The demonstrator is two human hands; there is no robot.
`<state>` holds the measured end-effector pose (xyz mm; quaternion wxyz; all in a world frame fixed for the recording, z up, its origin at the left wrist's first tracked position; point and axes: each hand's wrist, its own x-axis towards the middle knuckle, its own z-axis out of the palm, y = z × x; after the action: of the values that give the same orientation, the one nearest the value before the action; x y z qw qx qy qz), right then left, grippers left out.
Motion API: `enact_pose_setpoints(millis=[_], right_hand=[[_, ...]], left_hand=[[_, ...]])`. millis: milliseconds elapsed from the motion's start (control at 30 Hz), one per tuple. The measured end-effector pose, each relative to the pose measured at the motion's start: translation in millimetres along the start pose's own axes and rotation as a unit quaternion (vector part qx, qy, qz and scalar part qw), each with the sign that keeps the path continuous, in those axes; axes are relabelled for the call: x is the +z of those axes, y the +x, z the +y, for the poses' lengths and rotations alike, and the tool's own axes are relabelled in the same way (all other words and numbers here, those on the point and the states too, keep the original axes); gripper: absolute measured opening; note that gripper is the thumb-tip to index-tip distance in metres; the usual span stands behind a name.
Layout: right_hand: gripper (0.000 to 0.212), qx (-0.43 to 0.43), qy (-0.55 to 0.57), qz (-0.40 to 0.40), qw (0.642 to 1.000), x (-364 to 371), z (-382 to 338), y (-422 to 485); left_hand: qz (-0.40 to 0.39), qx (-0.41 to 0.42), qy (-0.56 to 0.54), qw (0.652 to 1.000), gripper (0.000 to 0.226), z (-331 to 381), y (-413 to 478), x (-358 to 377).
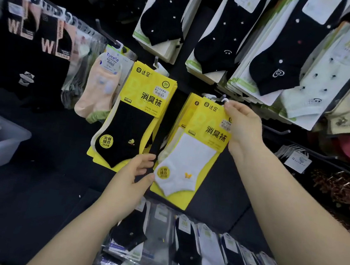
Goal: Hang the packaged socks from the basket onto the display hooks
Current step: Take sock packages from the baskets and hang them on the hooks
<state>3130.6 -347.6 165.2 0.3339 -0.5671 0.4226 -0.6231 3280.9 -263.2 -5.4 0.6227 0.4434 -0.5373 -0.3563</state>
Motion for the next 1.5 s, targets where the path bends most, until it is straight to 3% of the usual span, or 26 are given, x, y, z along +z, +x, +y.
enact_pose_setpoints(millis=[133, 267, 333, 400, 500, 633, 767, 967, 1100, 1233, 1500], right_hand=[[0.023, 0.020, -0.004, 0.013, 1.000, 18.7, 5.6, 31.5], [0.010, 0.004, -0.030, 0.081, 0.996, 23.8, 26.2, 49.3], [0.009, -0.041, -0.101, 0.153, 0.982, 21.8, 39.5, 48.0], [0.011, -0.140, -0.215, 0.192, 0.947, 18.1, 52.9, 39.3], [0.025, -0.228, -0.363, 0.082, 0.899, 16.9, 64.8, 30.8], [0.056, -0.102, -0.471, -0.073, 0.873, 24.7, 53.8, 44.2], [0.063, -0.051, -0.477, -0.112, 0.870, 27.9, 42.5, 41.1], [0.048, 0.004, -0.366, -0.195, 0.910, -1.6, 51.6, -25.9], [0.031, 0.078, -0.293, -0.254, 0.918, -29.4, 68.5, -88.5], [0.024, 0.129, -0.271, -0.307, 0.903, -55.4, 93.8, -150.7], [0.020, 0.233, -0.290, -0.387, 0.844, -93.5, 180.3, -243.0]], left_hand=[[-0.002, -0.004, -0.013, 1.000, 0.027, -2.1, -0.1, 1.1], [-0.013, -0.011, -0.014, 1.000, 0.029, -6.4, 2.3, 2.7], [-0.010, -0.014, -0.019, 1.000, 0.028, -8.6, 4.5, 2.3], [-0.005, -0.019, -0.024, 1.000, 0.027, -10.2, 5.8, 2.8], [-0.006, -0.026, -0.027, 0.999, 0.026, -12.1, 5.9, 5.0], [-0.014, -0.033, -0.022, 0.999, 0.023, -12.3, 4.1, 8.3], [-0.020, -0.032, -0.013, 0.999, 0.023, -6.7, -0.3, 10.2], [-0.038, -0.023, 0.015, 0.999, 0.024, 15.4, -24.4, 14.1], [-0.073, -0.042, 0.069, 0.994, 0.021, 21.8, -55.1, 15.2], [-0.111, -0.081, 0.152, 0.979, 0.018, 10.9, -93.5, 6.0], [-0.240, -0.187, 0.287, 0.908, 0.014, -43.2, -154.9, -2.1]])
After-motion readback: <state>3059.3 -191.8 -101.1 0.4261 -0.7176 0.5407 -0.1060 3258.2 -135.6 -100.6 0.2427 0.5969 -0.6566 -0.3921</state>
